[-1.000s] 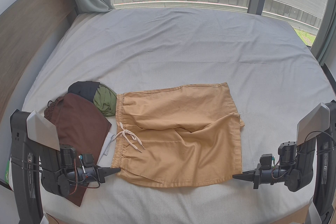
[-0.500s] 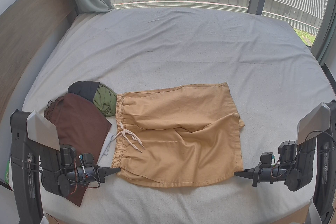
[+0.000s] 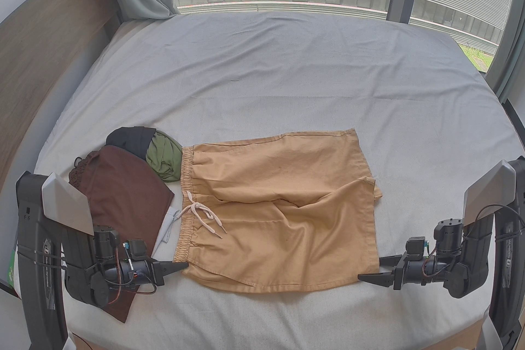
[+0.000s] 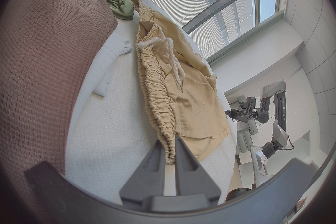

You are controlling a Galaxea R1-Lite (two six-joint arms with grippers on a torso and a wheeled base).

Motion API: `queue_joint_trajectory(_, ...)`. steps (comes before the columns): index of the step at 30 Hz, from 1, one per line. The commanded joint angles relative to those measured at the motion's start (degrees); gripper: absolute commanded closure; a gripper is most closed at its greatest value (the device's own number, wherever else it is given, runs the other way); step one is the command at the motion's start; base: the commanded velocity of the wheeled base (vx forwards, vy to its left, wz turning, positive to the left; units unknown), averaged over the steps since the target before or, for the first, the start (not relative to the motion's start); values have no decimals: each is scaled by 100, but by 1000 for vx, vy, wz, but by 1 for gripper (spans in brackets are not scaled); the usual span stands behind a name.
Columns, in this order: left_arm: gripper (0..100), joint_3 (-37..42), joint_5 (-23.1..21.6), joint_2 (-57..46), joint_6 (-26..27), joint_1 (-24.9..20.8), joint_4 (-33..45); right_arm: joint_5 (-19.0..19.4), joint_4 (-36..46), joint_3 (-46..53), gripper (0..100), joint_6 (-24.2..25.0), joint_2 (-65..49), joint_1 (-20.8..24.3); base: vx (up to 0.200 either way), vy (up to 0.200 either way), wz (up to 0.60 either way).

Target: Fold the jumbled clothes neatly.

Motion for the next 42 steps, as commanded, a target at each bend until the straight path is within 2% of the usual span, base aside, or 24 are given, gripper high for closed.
queue_joint_trajectory(1, 100, 0, 0, 6, -1, -2, -3, -4, -1, -16, 0, -1, 48, -10, 0, 0, 0)
queue_joint_trajectory(2, 100, 0, 0, 6, -1, -2, -3, -4, -1, -16, 100, -1, 48, -10, 0, 0, 0)
queue_joint_trajectory(21, 100, 132, -61, -20, -1, 16, -3, -101, -1, 151, 100, -1, -5, -19, 0, 0, 0)
queue_joint_trajectory(29, 100, 369, -202, -47, 333, 86, -3, -171, -1, 608, 100, -89, -102, -19, 0, 0, 0)
queue_joint_trajectory(35, 100, 405, -202, -56, 429, 130, -3, -171, 8, 1013, 100, -449, -93, -10, 0, 0, 0)
queue_joint_trajectory(42, 100, 405, -316, -64, 438, 218, -12, -171, -1, 1320, 100, -546, -110, 8, 0, 0, 0)
